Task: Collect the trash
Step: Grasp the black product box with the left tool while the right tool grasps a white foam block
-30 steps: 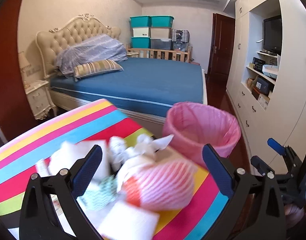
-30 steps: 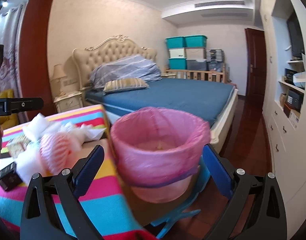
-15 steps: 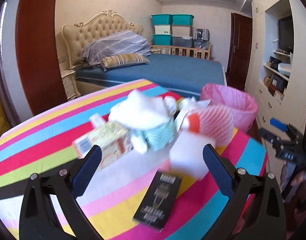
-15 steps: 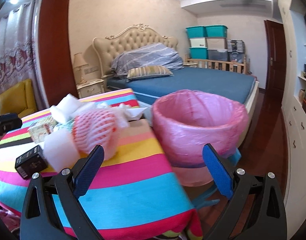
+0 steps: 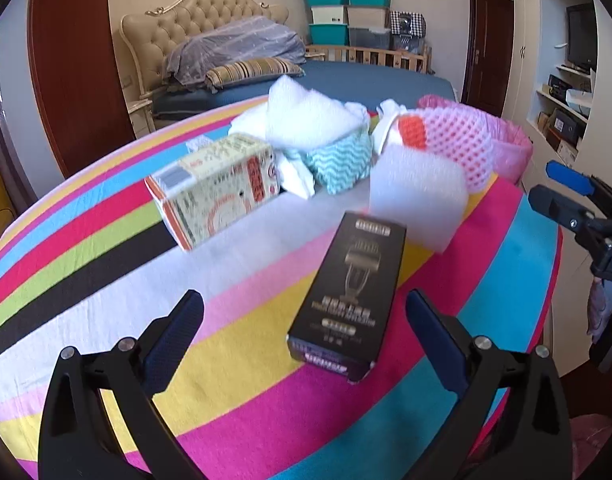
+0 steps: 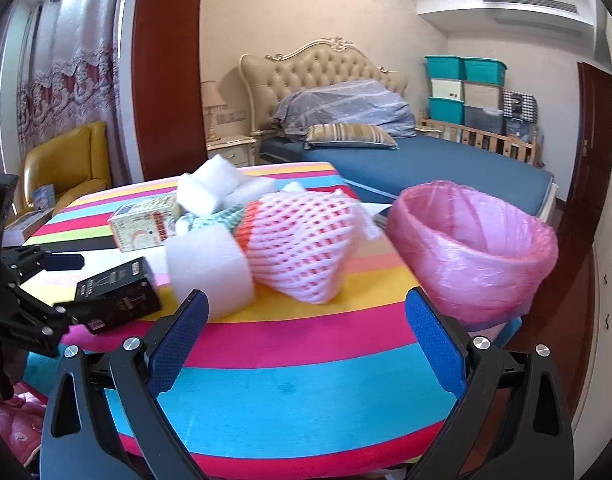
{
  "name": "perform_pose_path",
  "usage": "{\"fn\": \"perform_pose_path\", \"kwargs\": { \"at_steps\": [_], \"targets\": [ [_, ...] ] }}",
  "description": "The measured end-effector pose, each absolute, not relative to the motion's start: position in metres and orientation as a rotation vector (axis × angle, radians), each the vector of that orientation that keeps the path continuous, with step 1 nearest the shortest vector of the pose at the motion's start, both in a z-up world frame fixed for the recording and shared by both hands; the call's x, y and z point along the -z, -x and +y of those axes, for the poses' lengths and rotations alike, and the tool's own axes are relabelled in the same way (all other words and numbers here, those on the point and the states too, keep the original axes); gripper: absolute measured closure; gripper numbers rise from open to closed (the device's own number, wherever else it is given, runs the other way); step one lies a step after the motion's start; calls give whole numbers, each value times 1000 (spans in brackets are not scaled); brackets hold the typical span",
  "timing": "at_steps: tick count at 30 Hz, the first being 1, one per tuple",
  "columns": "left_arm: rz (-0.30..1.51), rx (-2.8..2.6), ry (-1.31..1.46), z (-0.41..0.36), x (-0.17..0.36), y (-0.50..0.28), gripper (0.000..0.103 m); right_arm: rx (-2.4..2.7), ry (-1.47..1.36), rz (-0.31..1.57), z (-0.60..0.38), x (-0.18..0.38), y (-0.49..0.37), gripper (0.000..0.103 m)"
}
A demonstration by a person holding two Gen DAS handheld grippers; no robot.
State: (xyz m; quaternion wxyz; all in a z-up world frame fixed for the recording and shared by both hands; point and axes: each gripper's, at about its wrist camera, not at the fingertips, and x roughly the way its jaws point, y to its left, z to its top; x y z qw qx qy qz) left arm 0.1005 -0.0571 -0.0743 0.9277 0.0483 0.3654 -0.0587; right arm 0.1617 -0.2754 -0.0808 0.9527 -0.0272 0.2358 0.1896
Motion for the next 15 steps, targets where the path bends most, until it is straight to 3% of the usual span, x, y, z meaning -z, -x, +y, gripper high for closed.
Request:
{"fn": "perform_pose_path", "kwargs": {
  "at_steps": [7, 10, 13, 15],
  "targets": [
    [748, 118, -69, -55, 76, -98, 6, -407, 137, 511, -250, 86, -164, 10],
    [741, 139, -56, -53, 77, -95, 27, -422, 149, 528, -242, 88, -168, 10],
    [744, 146, -54, -52, 80, -94, 55, -433, 157, 533, -236, 89, -170, 10],
    [735, 140, -49, -51, 79, -92, 58, -439, 160, 537, -233, 90, -170, 10]
  ]
}}
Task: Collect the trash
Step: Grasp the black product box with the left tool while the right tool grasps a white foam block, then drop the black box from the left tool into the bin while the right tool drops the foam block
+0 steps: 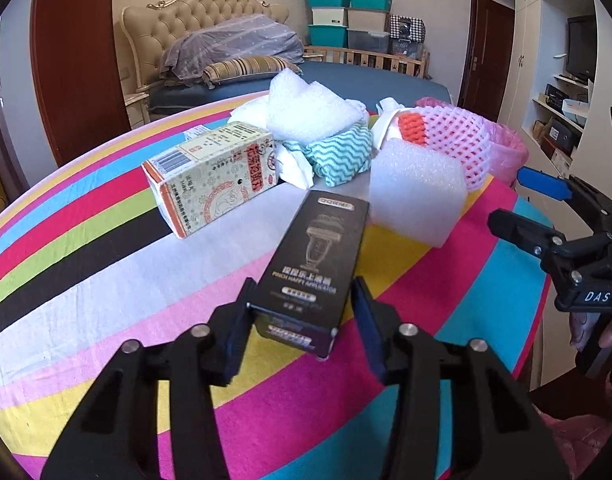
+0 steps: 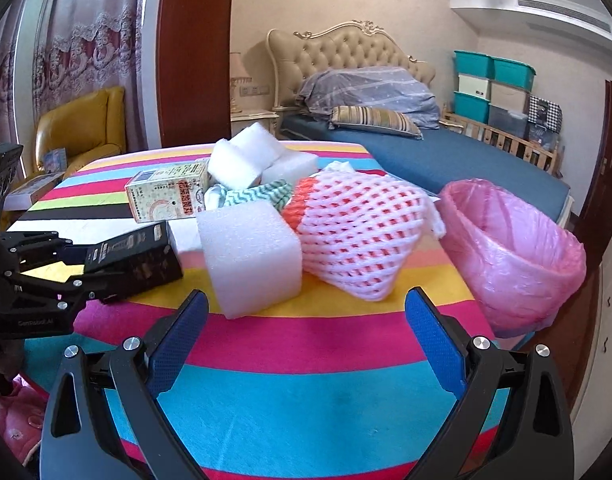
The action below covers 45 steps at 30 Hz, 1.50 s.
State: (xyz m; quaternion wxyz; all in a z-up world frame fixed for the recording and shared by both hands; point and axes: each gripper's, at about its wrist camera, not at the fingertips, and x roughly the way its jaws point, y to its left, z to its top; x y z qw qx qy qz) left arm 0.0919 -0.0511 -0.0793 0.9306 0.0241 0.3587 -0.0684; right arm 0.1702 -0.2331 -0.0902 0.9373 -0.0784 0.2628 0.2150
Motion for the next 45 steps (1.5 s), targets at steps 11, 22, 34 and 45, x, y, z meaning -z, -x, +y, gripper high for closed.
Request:
{"fn": "perform_pose_path", "kwargs": {
  "at_steps": [11, 22, 34, 45],
  "targets": [
    [690, 96, -27, -39, 73, -86, 61, -504, 232, 594, -200, 90, -193, 10],
    [699, 86, 21, -32, 73, -93, 40, -558, 276, 644, -182, 102, -209, 33],
    [693, 102, -6, -39, 77, -93, 64, -584, 248, 608, -188, 106, -182, 41],
    [631, 74, -34, -45, 67, -82, 64, -577, 188, 551, -207, 91, -156, 42]
  ]
}}
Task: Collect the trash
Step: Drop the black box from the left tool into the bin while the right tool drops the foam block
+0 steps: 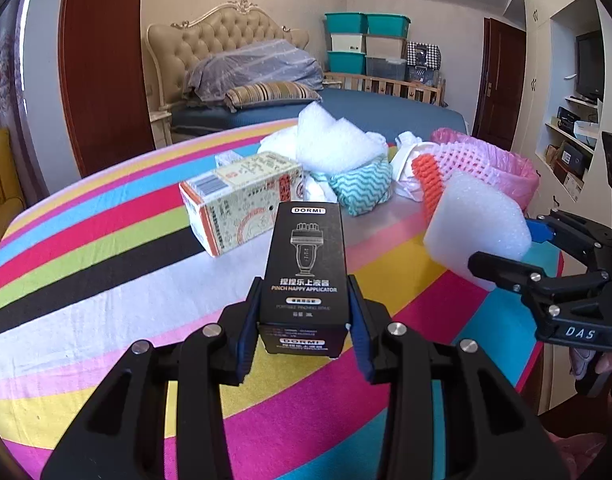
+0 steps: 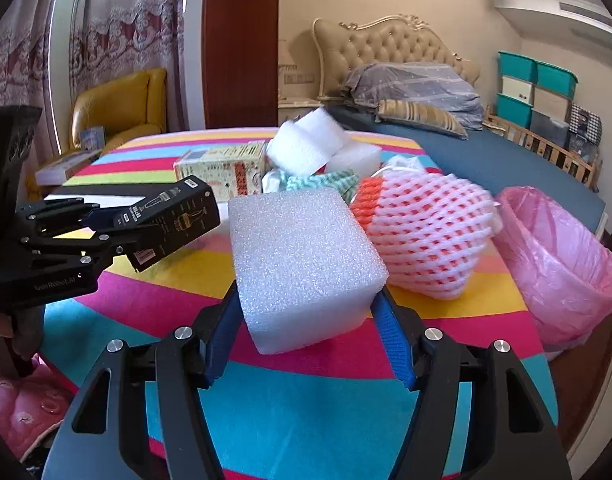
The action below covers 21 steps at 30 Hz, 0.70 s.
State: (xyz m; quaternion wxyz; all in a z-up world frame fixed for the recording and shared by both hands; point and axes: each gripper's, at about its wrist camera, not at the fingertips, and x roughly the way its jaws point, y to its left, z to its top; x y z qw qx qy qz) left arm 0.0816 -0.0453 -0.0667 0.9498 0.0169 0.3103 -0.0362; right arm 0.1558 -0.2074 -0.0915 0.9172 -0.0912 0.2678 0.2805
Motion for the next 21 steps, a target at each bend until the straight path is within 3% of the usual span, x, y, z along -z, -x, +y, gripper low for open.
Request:
{"fn": "perform_pose_path", "kwargs": {
  "at_steps": [21],
  "targets": [
    [505, 95, -64, -68, 36, -67, 64, -484, 70, 427, -262, 64, -149, 41]
  ]
}}
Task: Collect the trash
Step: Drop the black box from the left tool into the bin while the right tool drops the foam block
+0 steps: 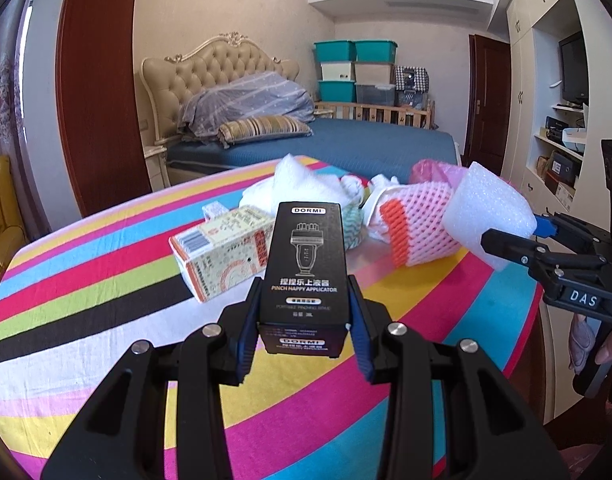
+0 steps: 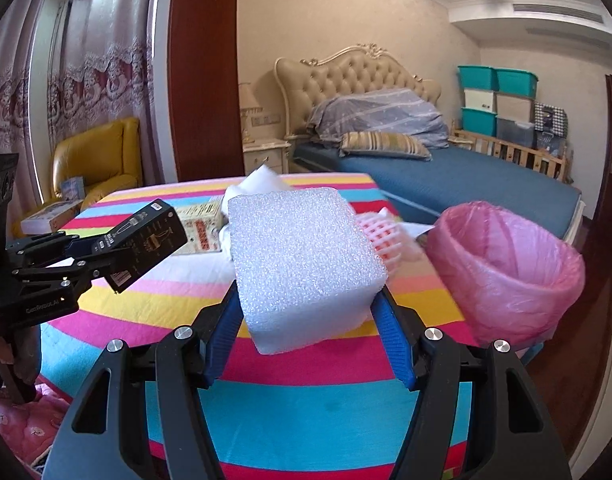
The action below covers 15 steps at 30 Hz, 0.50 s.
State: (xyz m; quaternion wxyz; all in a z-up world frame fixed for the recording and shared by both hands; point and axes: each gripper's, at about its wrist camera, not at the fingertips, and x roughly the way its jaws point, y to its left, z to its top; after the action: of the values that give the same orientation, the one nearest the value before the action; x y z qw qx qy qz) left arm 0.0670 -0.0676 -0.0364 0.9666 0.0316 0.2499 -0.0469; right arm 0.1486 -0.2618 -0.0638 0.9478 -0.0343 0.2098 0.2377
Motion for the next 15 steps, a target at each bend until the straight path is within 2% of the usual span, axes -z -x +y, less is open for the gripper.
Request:
{"fn": "perform_pose_path", "kwargs": {
  "at_steps": [15],
  "targets": [
    [436, 222, -93, -114, 13, -86, 64, -333, -3, 373, -329, 52, -163, 41]
  ]
}}
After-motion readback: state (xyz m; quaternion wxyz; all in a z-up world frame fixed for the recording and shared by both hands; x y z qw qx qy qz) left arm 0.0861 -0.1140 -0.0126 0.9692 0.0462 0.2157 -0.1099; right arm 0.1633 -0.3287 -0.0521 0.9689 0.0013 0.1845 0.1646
